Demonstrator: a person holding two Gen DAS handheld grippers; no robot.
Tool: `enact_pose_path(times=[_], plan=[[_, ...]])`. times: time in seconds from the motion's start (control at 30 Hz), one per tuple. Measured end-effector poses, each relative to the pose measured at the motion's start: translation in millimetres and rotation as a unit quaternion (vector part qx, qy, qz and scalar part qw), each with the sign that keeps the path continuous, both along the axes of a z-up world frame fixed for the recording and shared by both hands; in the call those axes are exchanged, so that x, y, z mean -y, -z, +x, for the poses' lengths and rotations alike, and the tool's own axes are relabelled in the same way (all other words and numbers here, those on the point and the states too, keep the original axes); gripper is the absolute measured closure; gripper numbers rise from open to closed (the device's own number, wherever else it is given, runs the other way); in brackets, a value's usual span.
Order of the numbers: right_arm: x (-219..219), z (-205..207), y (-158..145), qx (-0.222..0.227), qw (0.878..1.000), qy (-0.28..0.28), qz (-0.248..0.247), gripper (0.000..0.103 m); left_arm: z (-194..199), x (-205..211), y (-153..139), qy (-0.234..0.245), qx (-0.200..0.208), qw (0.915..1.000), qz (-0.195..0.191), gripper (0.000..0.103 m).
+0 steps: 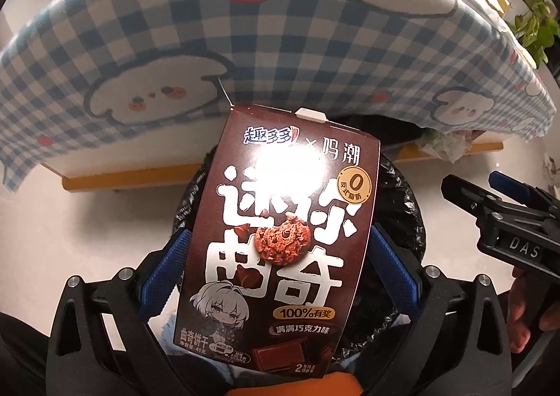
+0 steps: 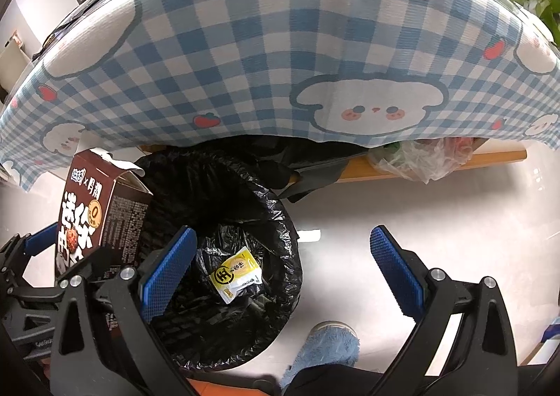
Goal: Collect trash
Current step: 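Hold the brown cookie box above the bin with the left tool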
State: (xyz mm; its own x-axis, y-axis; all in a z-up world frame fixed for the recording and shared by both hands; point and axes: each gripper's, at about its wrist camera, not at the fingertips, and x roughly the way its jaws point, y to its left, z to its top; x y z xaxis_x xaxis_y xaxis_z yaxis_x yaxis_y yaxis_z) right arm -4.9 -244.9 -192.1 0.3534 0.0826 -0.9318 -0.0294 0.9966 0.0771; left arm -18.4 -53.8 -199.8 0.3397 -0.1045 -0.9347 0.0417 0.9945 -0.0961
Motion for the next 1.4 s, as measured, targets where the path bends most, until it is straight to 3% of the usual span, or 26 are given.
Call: enact_pose_path(times=[0.2,0.43,0.57,0.8,0.93,1.23,1.4], plan=[[0,1,1,-0.001,1.000,0.000,0.000,0.007,0,-4,-2,-0.017,0.007,0.9998,-0.010,0.006],[-1,1,2,-0.002,1.000,-0.002,0.000,0.007,4,-4,4,-0.018,-0.021,0.9996,-0.001,0.006],[-1,2,1,-0.003,1.000,-0.002,0.000,0.007,0,5,-3,0.009,0.000,0.9998,0.017,0.007],[-2,2,2,-0.003,1.000,-0.004,-0.001,0.007,2,-1,0,-0.007,-0.005,1.0000,-0.001,0.008],[-2,2,2,-0.002,1.000,-0.003,0.000,0.007,1,0,-5,-0.003,0.007,0.9999,0.009,0.007],[-3,2,3,-0.004,1.000,-0.004,0.000,0.007,3,-4,6,-0.021,-0.020,0.9996,0.004,0.006],[-3,2,4,-0.004,1.000,-0.006,0.000,0.007,-2,0,-3,0.000,0.005,0.9999,0.013,0.008]])
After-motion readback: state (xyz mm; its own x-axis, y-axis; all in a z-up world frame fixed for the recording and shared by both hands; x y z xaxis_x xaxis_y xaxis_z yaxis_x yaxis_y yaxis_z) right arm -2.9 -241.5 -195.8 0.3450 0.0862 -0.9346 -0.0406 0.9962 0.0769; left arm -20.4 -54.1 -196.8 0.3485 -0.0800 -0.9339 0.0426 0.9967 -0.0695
